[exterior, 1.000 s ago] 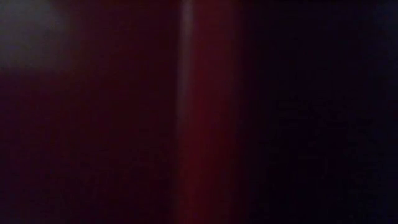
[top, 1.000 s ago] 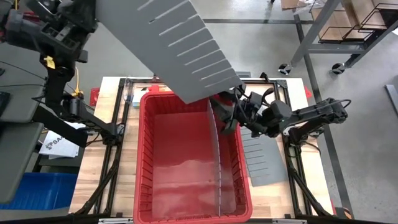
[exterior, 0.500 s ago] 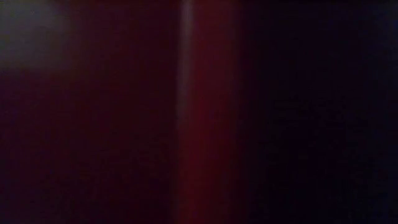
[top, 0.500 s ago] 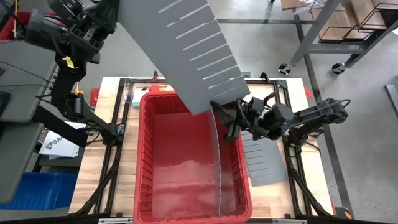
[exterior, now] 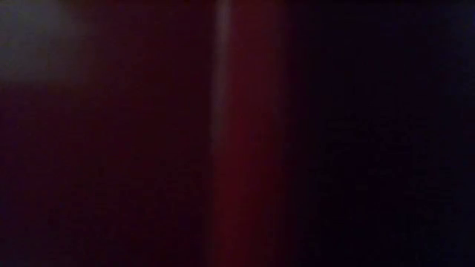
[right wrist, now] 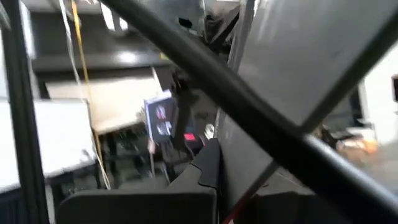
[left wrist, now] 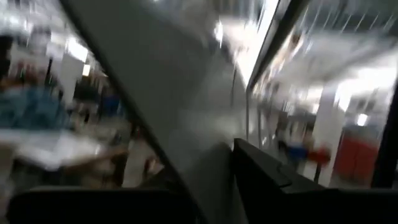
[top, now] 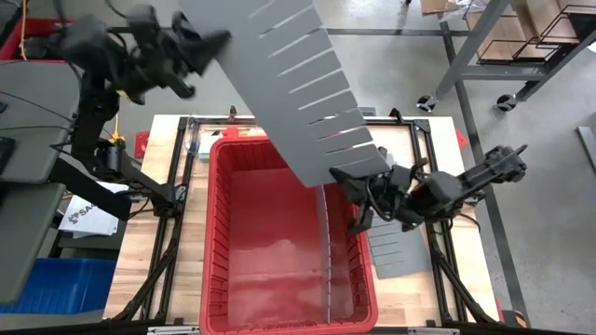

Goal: Sort blocks
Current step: Assemble the bin divider into the red bin

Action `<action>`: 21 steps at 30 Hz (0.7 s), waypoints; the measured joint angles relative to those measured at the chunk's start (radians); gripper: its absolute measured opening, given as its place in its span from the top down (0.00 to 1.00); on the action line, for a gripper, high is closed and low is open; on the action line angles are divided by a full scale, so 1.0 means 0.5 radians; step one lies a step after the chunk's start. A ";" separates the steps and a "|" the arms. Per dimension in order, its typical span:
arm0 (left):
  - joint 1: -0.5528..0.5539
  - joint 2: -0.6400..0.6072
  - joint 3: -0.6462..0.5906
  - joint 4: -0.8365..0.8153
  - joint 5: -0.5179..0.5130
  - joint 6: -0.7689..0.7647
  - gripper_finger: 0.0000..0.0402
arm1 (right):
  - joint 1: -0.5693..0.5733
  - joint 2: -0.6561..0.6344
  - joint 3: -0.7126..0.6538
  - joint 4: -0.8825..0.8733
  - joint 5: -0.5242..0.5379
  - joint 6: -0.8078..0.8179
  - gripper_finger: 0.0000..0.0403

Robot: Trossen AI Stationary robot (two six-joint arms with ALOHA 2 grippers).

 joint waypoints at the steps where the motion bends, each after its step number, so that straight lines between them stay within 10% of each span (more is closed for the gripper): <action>1: 0.000 -0.007 0.000 -0.121 0.000 0.000 0.75 | 0.035 -0.025 0.000 -0.065 0.061 0.005 1.00; 21: -0.108 0.001 -0.008 -1.440 -0.120 0.151 0.58 | 0.723 -0.384 0.002 -1.078 0.735 0.578 1.00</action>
